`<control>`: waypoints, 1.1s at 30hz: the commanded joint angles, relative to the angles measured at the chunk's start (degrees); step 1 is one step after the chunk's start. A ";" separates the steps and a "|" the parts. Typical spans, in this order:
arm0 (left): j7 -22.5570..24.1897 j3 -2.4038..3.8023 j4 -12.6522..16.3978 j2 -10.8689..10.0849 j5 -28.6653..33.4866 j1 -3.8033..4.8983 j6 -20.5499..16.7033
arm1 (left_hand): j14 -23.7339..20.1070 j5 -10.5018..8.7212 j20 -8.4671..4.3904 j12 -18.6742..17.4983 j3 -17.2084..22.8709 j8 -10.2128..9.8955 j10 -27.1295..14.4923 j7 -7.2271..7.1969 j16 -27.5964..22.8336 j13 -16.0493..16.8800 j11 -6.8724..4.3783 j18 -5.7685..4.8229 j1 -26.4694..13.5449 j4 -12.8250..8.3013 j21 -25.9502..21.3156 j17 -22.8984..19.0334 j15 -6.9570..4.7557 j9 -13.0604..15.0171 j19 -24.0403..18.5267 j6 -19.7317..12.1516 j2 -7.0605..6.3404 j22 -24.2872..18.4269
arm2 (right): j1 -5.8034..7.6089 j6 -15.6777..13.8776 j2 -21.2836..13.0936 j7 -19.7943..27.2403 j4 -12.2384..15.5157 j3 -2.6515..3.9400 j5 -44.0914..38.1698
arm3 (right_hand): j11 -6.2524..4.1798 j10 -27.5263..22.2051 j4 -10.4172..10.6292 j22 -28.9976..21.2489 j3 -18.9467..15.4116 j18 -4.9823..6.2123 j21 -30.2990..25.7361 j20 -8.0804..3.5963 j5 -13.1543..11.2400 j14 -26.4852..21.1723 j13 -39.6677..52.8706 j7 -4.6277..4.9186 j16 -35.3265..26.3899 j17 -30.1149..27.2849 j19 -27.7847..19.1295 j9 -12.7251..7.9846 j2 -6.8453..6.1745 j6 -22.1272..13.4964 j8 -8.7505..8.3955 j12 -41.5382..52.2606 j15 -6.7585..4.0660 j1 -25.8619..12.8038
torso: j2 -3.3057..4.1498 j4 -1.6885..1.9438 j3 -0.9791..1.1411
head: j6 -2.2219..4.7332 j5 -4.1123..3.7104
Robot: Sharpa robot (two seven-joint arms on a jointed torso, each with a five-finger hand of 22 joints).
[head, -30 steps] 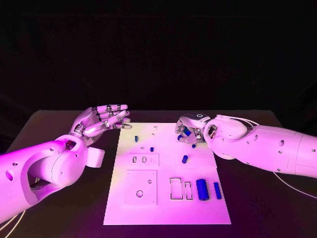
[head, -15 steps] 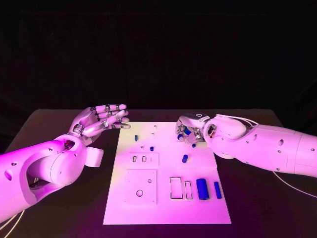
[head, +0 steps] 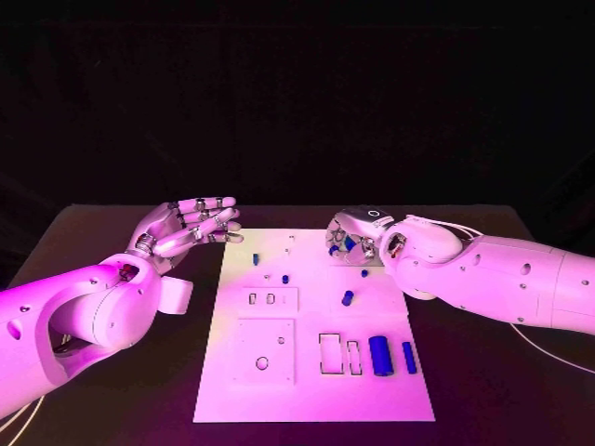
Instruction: Assemble the parts on the task board
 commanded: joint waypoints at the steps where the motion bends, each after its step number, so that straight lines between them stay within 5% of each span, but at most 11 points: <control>1: 0.16 0.06 0.03 0.12 0.43 0.07 1.34 | -0.22 0.01 -0.09 -0.35 0.19 0.35 0.03 2.31 0.24 0.02 0.00 0.57 0.08 0.00 0.19 0.05 -0.30 0.09 0.05 0.10 0.36 0.08 | 0.13 -5.61 0.49 -1.19 0.31 0.13 -0.28 | -2.25 2.73 -0.45 2.71 0.35 -0.52 0.31 -0.06 0.27 1.29 0.60 0.17 0.23 0.00 0.31 0.51 0.93 0.23 0.42 0.19 -0.43 0.84 | -0.01 -0.01 -0.05 | 0.21 0.09; 12: 0.22 0.06 -0.06 0.35 0.51 0.07 1.73 | -0.25 -0.02 -0.11 -0.34 0.30 0.40 0.08 2.28 0.35 0.03 -0.02 0.57 0.14 -0.03 0.32 0.17 -0.31 0.11 0.01 0.14 0.48 0.15 | 0.71 -8.31 4.92 -4.59 -2.15 0.33 -1.00 | -2.13 2.79 -1.35 3.12 0.94 -0.59 0.54 -0.11 1.19 1.27 1.02 0.38 0.30 -0.19 0.47 1.51 0.82 -0.37 0.85 -0.07 -0.38 0.99 | 0.27 0.30 -0.15 | 0.83 0.08; 24: 0.16 0.07 -0.16 0.87 0.45 0.07 1.99 | -0.26 -0.04 -0.14 -0.30 0.41 0.47 0.20 2.19 0.48 0.05 -0.08 0.57 0.22 -0.09 0.47 0.31 -0.35 0.14 -0.02 0.21 0.55 0.24 | 0.54 -7.17 10.63 -5.48 -6.79 0.36 -1.17 | -2.01 2.62 -1.54 3.00 1.08 -0.55 0.43 -0.07 1.49 1.21 1.14 0.49 0.24 -0.44 0.34 1.86 0.67 -0.77 0.90 -0.28 -0.30 0.72 | 0.35 0.54 -0.18 | 0.87 -0.16; 33: 0.13 0.25 0.08 1.03 0.39 0.16 1.73 | -0.26 -0.05 -0.15 -0.30 0.44 0.50 0.23 2.19 0.54 0.05 -0.09 0.57 0.25 -0.12 0.54 0.37 -0.37 0.15 -0.04 0.23 0.54 0.28 | -0.04 -5.33 12.42 -5.18 -8.69 0.36 -0.95 | -1.94 2.45 -1.57 2.99 1.15 -0.55 0.41 -0.03 1.42 1.23 1.17 0.55 0.30 -0.37 0.32 2.00 0.66 -1.00 0.88 -0.42 -0.25 0.57 | 0.72 1.04 -0.61 | 1.04 -0.55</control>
